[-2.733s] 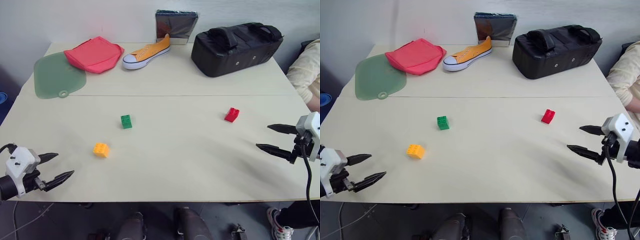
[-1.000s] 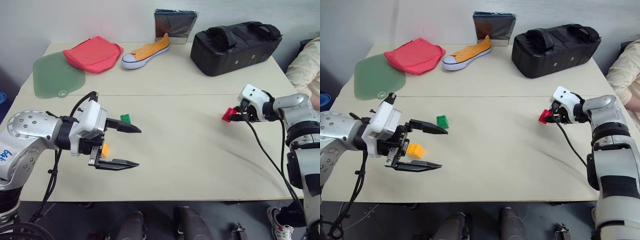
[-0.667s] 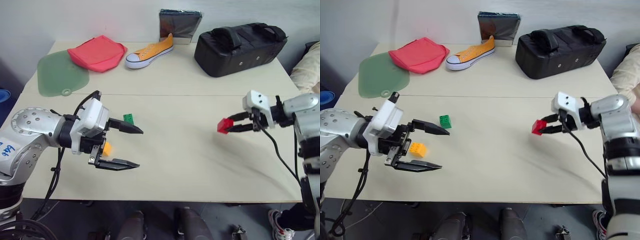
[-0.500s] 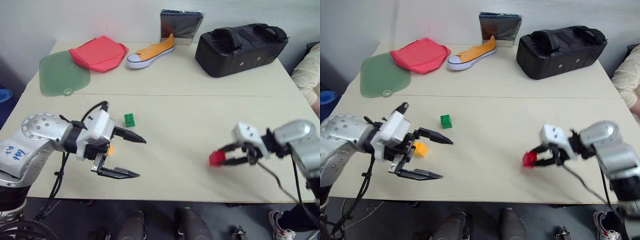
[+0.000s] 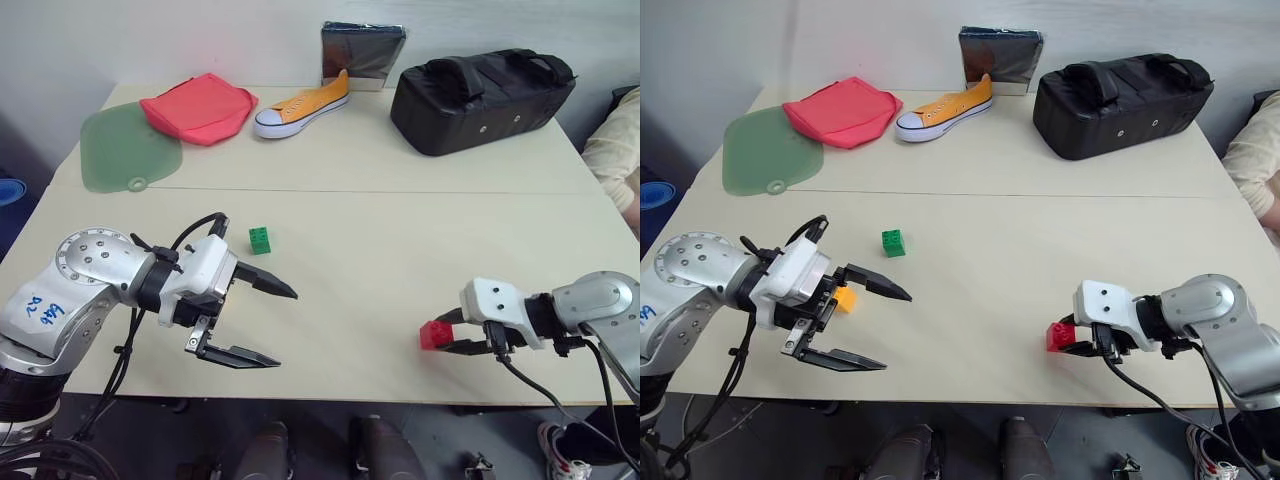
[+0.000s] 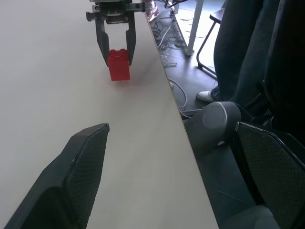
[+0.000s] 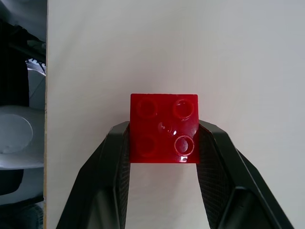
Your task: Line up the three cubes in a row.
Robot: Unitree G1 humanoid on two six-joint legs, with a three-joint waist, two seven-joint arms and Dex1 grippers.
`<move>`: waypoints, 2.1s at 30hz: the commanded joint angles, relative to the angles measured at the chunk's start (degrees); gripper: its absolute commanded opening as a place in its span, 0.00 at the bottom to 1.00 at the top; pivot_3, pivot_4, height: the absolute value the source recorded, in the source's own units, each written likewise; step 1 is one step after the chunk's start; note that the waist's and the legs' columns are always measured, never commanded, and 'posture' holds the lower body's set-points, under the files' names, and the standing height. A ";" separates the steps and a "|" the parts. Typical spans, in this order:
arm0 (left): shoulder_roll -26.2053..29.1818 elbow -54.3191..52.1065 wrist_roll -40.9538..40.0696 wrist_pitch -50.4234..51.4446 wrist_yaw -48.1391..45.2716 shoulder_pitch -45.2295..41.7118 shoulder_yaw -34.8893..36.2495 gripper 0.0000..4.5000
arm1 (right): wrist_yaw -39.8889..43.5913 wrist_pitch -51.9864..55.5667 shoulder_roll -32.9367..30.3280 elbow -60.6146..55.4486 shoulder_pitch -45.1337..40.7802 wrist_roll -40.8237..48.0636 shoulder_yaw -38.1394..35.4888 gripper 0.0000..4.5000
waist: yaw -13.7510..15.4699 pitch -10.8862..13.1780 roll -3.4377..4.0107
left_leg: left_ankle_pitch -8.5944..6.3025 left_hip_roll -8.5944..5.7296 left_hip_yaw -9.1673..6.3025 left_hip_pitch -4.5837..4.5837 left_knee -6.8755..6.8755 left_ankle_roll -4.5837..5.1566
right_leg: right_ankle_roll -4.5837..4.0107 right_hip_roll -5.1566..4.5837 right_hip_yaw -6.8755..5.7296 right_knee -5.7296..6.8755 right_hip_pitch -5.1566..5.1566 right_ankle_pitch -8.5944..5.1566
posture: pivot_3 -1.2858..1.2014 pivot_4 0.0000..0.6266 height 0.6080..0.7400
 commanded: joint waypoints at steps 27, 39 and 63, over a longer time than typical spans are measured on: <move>-1.41 1.43 1.03 -0.74 0.75 -0.64 0.76 1.00 | -2.05 -5.41 0.27 2.26 0.64 0.76 -0.90 0.93 | 0.03 0.01 -0.02 | 0.00 0.00 -0.01 0.00 0.01 0.04 | 0.00 0.00 -0.01 -0.04 0.03 0.00 | 0.52 0.24 1.00; -3.65 -1.14 4.07 0.22 15.06 32.94 27.90 1.00 | -0.61 4.54 1.23 1.64 -3.79 21.97 -14.91 1.00 | -0.63 0.01 -0.03 | -0.04 0.12 -0.07 0.06 -0.10 0.09 | -0.01 -0.03 -0.03 -0.11 0.07 0.00 | 0.52 0.24 1.00; 0.74 2.93 8.73 4.04 25.23 24.77 24.12 1.00 | -2.04 7.13 4.75 0.24 -13.44 24.74 -9.18 1.00 | -0.39 0.00 -0.03 | -0.25 0.07 -0.13 0.02 -0.22 0.09 | -0.05 -0.18 -0.13 -0.38 0.08 -0.01 | 0.52 0.24 1.00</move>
